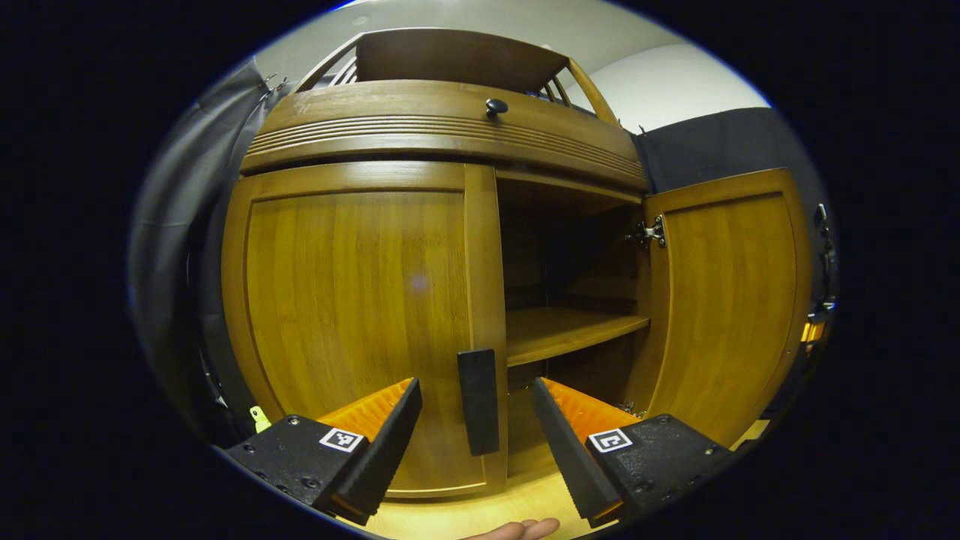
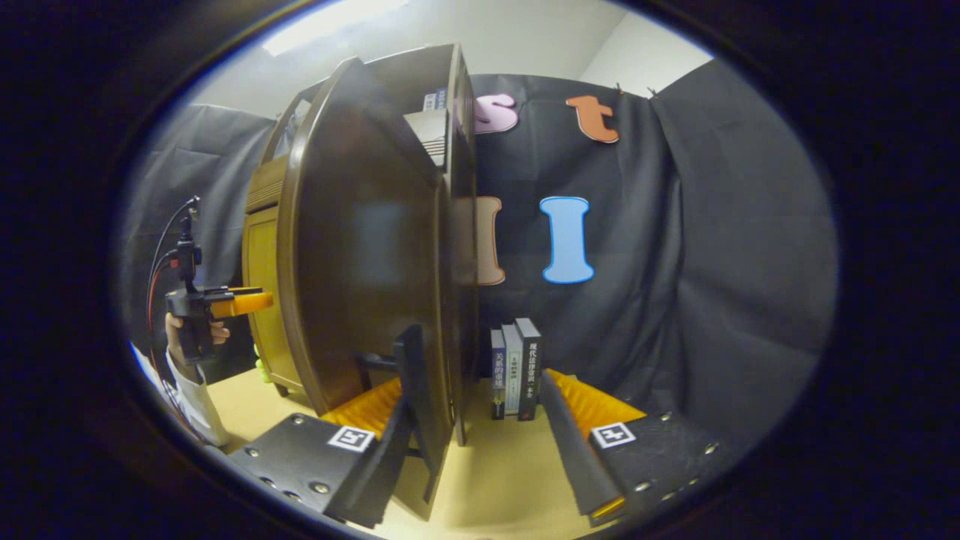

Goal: Open the right door of the double-door shoe cabinet with the right hand, and open the left door with the left hand.

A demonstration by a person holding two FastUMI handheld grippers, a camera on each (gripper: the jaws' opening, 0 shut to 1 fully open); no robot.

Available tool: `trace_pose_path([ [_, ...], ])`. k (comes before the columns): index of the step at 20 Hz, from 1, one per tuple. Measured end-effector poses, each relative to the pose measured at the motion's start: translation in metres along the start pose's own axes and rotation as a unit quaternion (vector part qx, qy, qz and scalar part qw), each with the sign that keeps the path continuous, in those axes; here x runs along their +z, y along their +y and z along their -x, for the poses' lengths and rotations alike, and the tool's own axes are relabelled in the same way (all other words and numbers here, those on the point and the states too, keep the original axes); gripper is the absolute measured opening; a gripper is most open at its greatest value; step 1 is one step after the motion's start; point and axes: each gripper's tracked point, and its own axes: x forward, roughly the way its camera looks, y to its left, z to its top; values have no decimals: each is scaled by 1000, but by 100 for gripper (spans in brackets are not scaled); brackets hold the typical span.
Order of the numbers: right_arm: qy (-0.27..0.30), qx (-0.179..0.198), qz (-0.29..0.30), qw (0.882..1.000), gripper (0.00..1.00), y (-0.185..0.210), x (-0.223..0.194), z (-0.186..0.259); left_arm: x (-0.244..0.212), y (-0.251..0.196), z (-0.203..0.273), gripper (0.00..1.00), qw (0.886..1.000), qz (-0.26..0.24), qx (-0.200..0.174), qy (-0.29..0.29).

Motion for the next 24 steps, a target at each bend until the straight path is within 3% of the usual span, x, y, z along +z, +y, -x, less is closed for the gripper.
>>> trace_pose_path([
  [1, -1, 3, 4, 1000, 95, 1, -1, 3, -4, 0, -3, 93, 1000, -3, 4, 2],
  [5, -21, 58, 1, 998, 98, 9, 4, 28, -13, -8, -12, 93, 1000, 1, -9, 9],
  [6, -25, 58, 3, 998, 94, 3, 4, 36, -14, -9, -15, 89, 1000, 2, -5, 9],
  [8, -26, 50, 4, 998, 98, -4, 1, 52, -16, -9, -23, 93, 1000, 6, 4, 4],
  [9, -27, 45, 4, 999, 94, -6, -1, 58, -19, -10, -28, 89, 1000, 7, 5, 7],
  [10, -29, 39, 3, 999, 100, -5, 0, 67, -22, -12, -33, 93, 1000, 7, 6, 8],
  [11, -30, 28, -1, 999, 98, -7, -2, 73, -23, -14, -39, 93, 1000, 6, 4, 5],
  [12, -30, 15, -5, 999, 94, -9, -6, 77, -19, -13, -44, 81, 1000, 3, 11, -10],
  [13, -32, 0, -9, 999, 100, -9, -8, 82, -12, -6, -49, 70, 999, -2, 29, -34],
  [14, -38, -10, -12, 999, 100, -6, -8, 87, -10, 4, -54, 59, 998, -14, 51, -44],
  [16, -56, -15, -12, 998, 94, 12, 2, 97, -9, 7, -54, 36, 998, -15, 49, -48],
  [17, -66, -18, -10, 998, 98, 20, 8, 101, -9, 5, -56, 36, 998, -7, 44, -43],
  [20, -86, -35, -26, 995, 94, 37, 28, 119, -11, 6, -56, 32, 998, 9, 40, -44],
  [21, -96, -27, -30, 995, 100, 47, 36, 125, -13, 7, -52, 31, 999, 3, 36, -34],
  [24, -114, -8, -17, 993, 100, 72, 52, 141, -17, 2, -38, 32, 1000, 18, 18, -11],
])
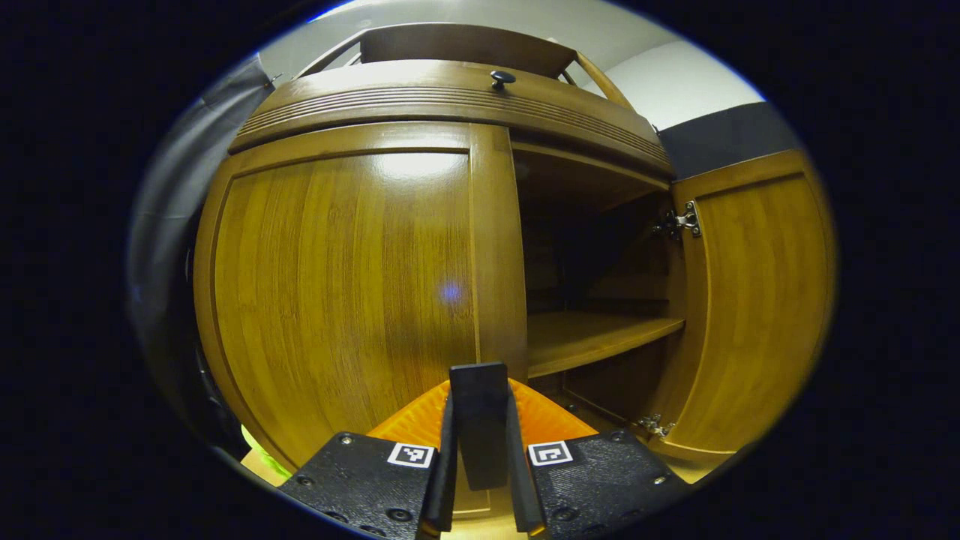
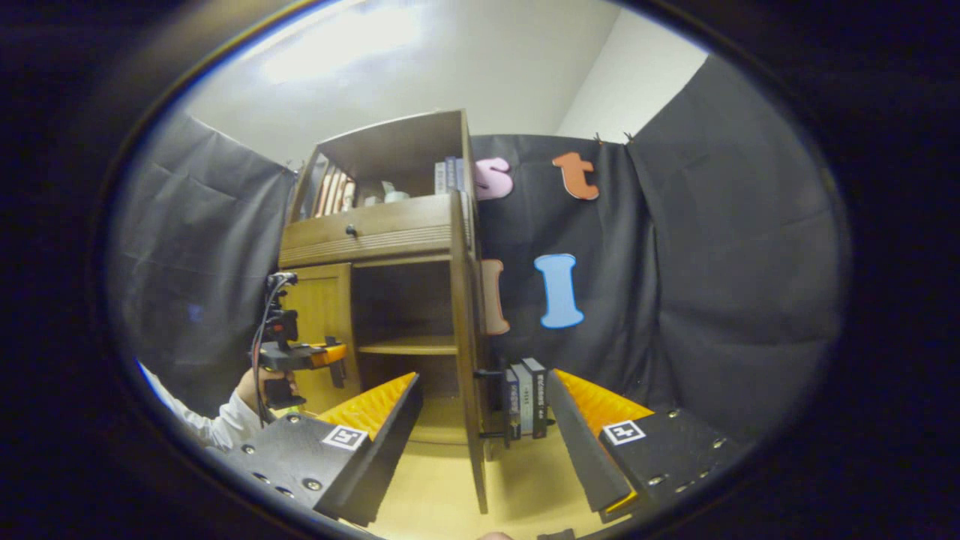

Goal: Open the right door of the double-door shoe cabinet with the right hand, and open the left door with the left hand.

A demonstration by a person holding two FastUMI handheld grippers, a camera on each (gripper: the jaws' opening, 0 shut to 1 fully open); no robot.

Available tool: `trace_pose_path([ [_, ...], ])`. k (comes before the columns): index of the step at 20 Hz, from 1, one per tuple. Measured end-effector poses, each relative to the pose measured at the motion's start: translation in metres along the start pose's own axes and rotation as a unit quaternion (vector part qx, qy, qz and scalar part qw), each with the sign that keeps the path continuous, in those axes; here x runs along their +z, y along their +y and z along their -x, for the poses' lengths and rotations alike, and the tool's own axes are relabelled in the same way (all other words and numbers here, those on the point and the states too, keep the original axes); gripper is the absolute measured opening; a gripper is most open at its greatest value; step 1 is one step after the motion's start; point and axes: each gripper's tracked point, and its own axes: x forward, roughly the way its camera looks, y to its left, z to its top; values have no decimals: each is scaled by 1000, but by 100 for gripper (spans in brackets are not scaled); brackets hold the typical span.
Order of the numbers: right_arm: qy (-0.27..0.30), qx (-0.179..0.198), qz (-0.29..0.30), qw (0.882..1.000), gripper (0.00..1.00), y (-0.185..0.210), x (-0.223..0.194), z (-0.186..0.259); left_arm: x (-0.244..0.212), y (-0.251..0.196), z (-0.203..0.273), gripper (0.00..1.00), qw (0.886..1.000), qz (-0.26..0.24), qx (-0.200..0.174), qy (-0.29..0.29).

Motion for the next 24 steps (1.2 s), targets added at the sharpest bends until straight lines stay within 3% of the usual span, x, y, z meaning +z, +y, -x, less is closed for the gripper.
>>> trace_pose_path([
  [5, -4, 24, 20, 1000, 98, 38, 12, 16, -3, -5, 36, 31, 998, 18, -56, 29],
  [10, -8, 23, 26, 999, 97, 55, 16, 27, -3, -4, 68, 31, 995, 8, -83, 47],
  [11, -9, 26, 26, 999, 94, 59, 18, 28, -5, -4, 75, 30, 995, 8, -87, 49],
  [14, -9, 13, 40, 999, 100, 57, 19, 29, -1, 1, 95, 28, 994, 4, -94, 51],
  [15, -8, 15, 39, 999, 94, 60, 18, 29, -2, 3, 100, 29, 994, 2, -94, 50],
  [17, -1, 17, 39, 999, 100, 65, 16, 33, 0, 7, 115, 29, 994, -5, -95, 48],
  [18, 1, 17, 42, 999, 97, 65, 15, 35, 2, 9, 121, 28, 994, -12, -96, 47],
  [24, 0, 15, 61, 998, 100, 70, 12, 33, 4, 26, 158, 29, 994, -31, -93, 40],
])
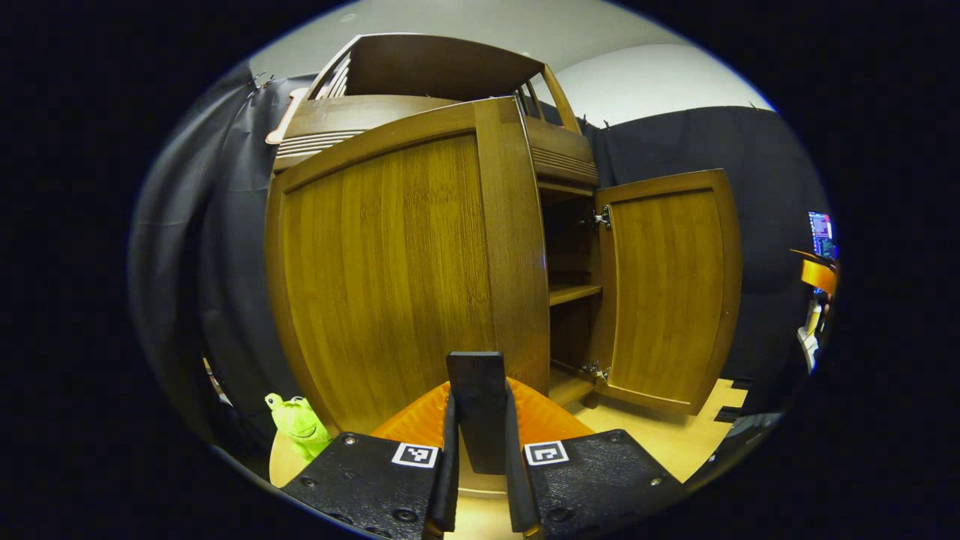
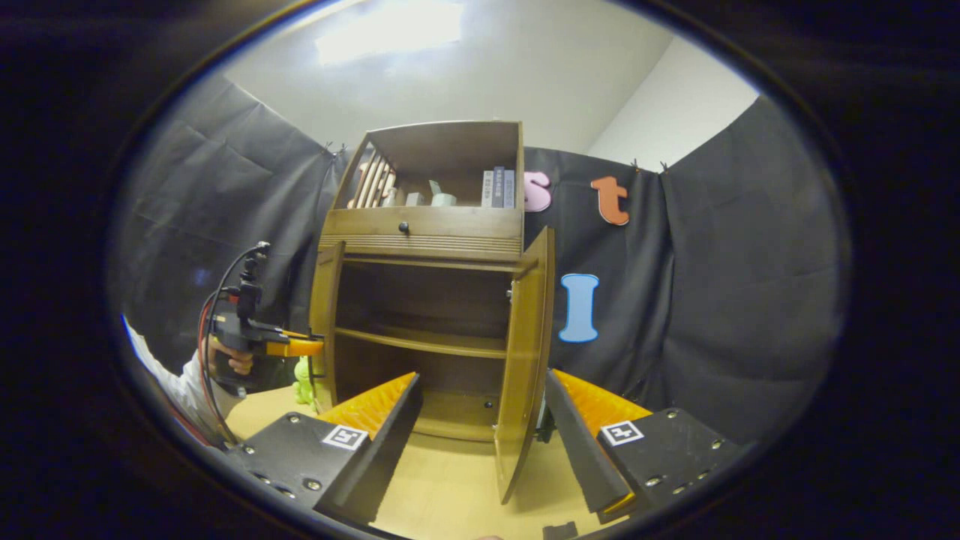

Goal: Open the right door of the double-door shoe cabinet with the right hand, and open the left door with the left hand.

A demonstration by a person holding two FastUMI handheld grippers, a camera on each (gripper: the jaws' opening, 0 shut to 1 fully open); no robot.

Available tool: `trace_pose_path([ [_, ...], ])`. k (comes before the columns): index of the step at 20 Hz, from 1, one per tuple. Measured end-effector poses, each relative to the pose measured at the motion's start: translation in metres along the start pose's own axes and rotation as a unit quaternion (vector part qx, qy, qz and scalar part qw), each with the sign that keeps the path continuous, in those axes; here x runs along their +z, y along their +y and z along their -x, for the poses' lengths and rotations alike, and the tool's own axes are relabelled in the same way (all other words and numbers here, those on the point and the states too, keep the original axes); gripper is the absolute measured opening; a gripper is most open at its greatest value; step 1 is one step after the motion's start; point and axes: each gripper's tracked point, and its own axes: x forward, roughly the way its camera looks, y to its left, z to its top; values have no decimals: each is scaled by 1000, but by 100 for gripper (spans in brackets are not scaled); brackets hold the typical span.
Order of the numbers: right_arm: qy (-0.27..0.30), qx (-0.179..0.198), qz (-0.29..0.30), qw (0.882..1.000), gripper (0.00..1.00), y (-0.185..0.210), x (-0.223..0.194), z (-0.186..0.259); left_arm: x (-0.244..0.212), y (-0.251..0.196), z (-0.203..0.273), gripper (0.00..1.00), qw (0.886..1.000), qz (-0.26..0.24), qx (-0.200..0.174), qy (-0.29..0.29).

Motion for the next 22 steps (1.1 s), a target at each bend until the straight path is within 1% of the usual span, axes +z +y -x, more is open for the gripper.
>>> trace_pose_path([
  [1, 0, 3, -2, 1000, 97, 3, -1, 1, 1, 2, 6, 28, 1000, -2, -2, -1],
  [5, 5, 5, 3, 1000, 97, 10, -4, -2, -1, 12, 27, 28, 1000, 1, -5, -8],
  [6, 6, 5, 4, 1000, 100, 12, -5, -3, -1, 15, 34, 29, 1000, -2, -5, -8],
  [9, 7, 6, 3, 1000, 100, 17, -7, -8, -2, 25, 49, 29, 1000, -1, -8, -13],
  [10, 6, 9, 4, 1000, 97, 21, -7, -10, -2, 28, 54, 29, 1000, 0, -10, -14],
  [12, 3, 12, 5, 1000, 98, 25, -7, -12, -3, 36, 65, 29, 1000, 3, -6, -16],
  [14, 1, 16, 1, 1000, 97, 31, -9, -16, -4, 47, 76, 27, 1000, -1, 3, -20],
  [15, 2, 19, -1, 1000, 100, 33, -11, -17, -5, 53, 82, 28, 1000, -5, 10, -22],
  [16, 3, 22, -2, 1000, 100, 37, -13, -19, -6, 59, 88, 27, 1000, -8, 18, -22],
  [17, 3, 24, -2, 1000, 97, 39, -14, -20, -6, 66, 92, 27, 999, -11, 26, -24],
  [18, 4, 25, 0, 1000, 100, 40, -16, -24, -7, 73, 97, 27, 999, -17, 35, -22],
  [19, 4, 25, 1, 1000, 97, 41, -18, -26, -10, 78, 100, 28, 998, -29, 42, -21],
  [22, -2, 32, -8, 999, 97, 46, -18, -30, -10, 99, 110, 27, 997, -40, 70, -22],
])
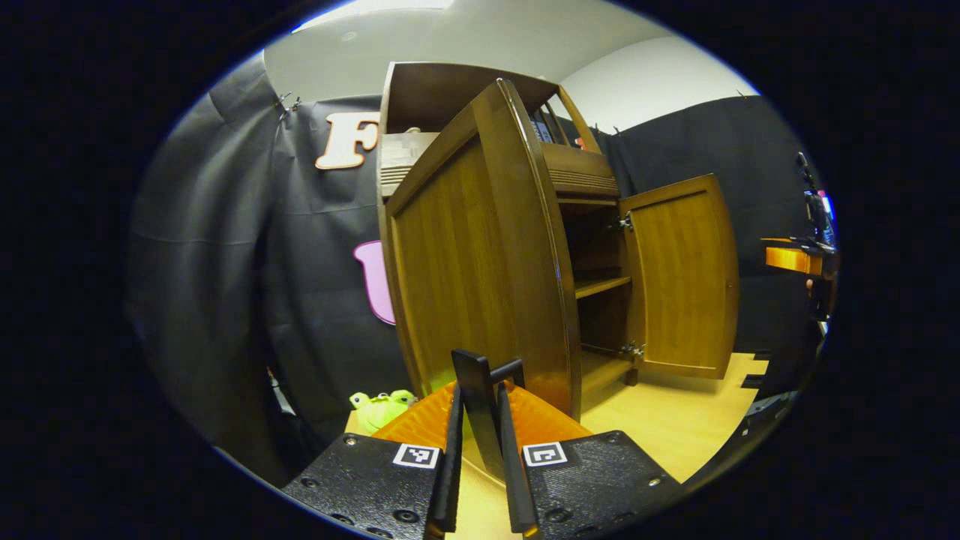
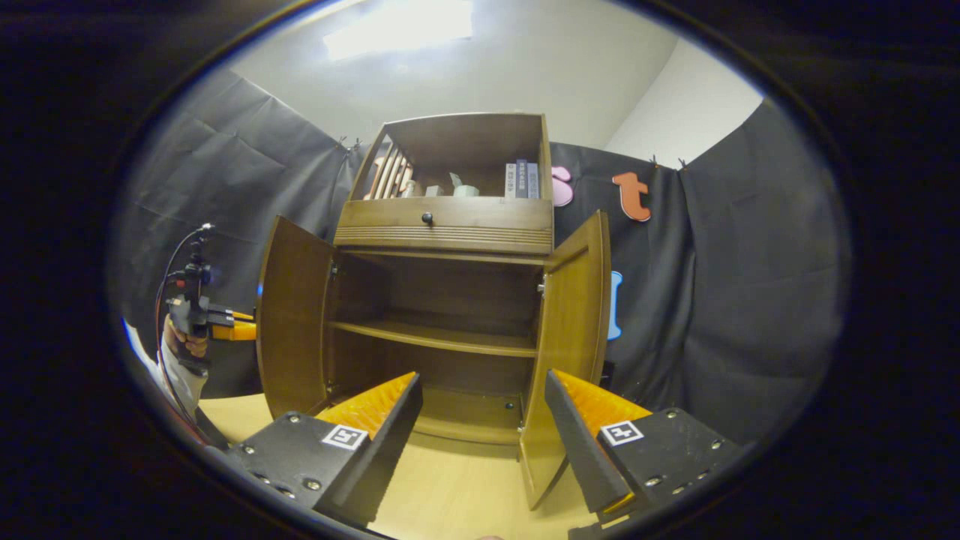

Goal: Open the right door of the double-door shoe cabinet with the right hand, and open the left door with the left hand.

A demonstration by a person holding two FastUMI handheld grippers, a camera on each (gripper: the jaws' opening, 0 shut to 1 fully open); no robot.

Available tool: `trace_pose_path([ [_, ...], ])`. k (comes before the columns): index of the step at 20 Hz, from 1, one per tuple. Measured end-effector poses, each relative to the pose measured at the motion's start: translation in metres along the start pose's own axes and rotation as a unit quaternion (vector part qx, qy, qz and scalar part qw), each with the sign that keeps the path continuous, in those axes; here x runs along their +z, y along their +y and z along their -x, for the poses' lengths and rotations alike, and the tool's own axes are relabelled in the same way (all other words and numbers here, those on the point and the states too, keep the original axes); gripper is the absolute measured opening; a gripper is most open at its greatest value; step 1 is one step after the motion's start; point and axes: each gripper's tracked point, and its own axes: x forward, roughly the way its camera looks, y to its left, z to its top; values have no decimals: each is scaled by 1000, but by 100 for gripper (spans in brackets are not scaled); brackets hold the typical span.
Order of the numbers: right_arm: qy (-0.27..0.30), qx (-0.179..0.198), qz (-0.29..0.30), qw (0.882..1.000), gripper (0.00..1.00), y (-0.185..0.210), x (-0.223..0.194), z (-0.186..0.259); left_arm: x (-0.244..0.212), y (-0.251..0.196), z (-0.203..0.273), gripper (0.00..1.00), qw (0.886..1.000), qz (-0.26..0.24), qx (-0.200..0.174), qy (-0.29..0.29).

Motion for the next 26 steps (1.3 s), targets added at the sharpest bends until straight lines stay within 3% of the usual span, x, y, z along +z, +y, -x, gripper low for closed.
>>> trace_pose_path([
  [2, -3, 6, -6, 1000, 94, 4, -2, -4, 0, 22, 2, 23, 1000, -6, 28, -3],
  [3, -2, 6, -6, 1000, 100, 6, -3, -6, -2, 32, 1, 23, 999, -7, 43, -6],
  [5, 2, 9, -6, 1000, 97, 10, -9, -11, -2, 42, 3, 13, 999, 7, 42, -6],
  [6, 3, 11, -7, 1000, 97, 12, -11, -13, -3, 46, 3, 19, 999, 15, 40, -2],
  [10, 5, 17, -12, 1000, 97, 20, -18, -19, -8, 74, 9, 9, 998, 39, 43, -7],
  [13, 6, 17, -15, 1000, 97, 21, -20, -22, -13, 86, 10, 11, 998, 66, 17, -6],
  [17, -1, 12, -17, 1000, 97, 20, -15, -22, -15, 85, 11, 18, 998, 66, 1, -4],
  [18, -1, 10, -15, 1000, 97, 18, -15, -23, -14, 82, 11, 16, 998, 60, -2, -5],
  [19, -1, 7, -12, 1000, 100, 17, -14, -23, -13, 80, 12, 16, 999, 45, 1, -12],
  [20, -1, 6, -8, 1000, 94, 17, -14, -23, -11, 78, 11, 17, 999, 29, 5, -18],
  [21, 0, 7, -7, 1000, 97, 17, -14, -22, -10, 77, 11, 25, 999, 21, 10, -23],
  [26, 9, 4, -7, 1000, 97, 16, -19, -20, -13, 78, 16, 30, 999, 34, 28, -12],
])
